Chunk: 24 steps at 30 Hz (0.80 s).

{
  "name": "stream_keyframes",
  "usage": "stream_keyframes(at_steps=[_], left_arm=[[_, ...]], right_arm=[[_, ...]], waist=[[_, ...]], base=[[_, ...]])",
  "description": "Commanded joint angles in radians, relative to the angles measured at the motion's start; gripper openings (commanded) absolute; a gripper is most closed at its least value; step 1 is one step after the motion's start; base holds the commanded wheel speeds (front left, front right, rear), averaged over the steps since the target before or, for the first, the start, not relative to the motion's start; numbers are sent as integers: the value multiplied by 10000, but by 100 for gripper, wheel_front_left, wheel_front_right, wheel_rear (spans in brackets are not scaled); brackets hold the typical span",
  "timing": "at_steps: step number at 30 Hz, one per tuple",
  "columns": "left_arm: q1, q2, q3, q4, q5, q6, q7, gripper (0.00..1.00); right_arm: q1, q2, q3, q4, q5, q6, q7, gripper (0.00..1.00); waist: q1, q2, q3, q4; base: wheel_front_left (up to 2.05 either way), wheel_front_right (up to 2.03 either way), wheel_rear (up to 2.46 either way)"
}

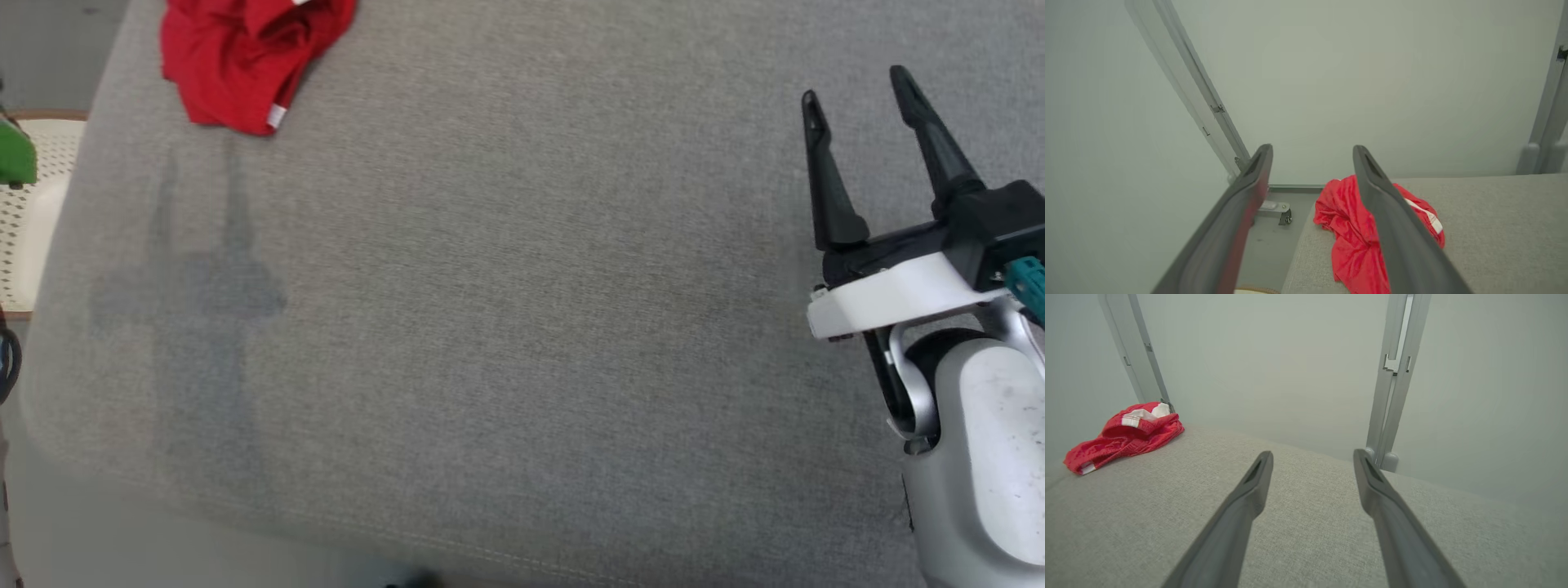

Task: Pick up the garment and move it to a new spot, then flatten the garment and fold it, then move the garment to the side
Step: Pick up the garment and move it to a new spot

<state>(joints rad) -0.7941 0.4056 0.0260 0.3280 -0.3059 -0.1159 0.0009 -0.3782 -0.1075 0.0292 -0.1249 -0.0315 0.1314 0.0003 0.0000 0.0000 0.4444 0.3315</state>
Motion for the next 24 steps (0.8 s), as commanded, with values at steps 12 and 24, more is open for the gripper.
stream_keyframes(at_steps=[12, 24], left_arm=[[-1466, 595, -2169, 2586, -1224, -140, 868, 100], [-2063, 1325, -2580, 4182, -1837, -144, 110, 0]], right_arm=[[102, 114, -255, -1127, -119, -15, 144, 100], [81, 318, -346, -993, -124, -15, -235, 100]], waist=[[0, 0, 2398, -2066], [0, 0, 2328, -2385]], base=[[0, 0, 0], [0, 0, 0]])
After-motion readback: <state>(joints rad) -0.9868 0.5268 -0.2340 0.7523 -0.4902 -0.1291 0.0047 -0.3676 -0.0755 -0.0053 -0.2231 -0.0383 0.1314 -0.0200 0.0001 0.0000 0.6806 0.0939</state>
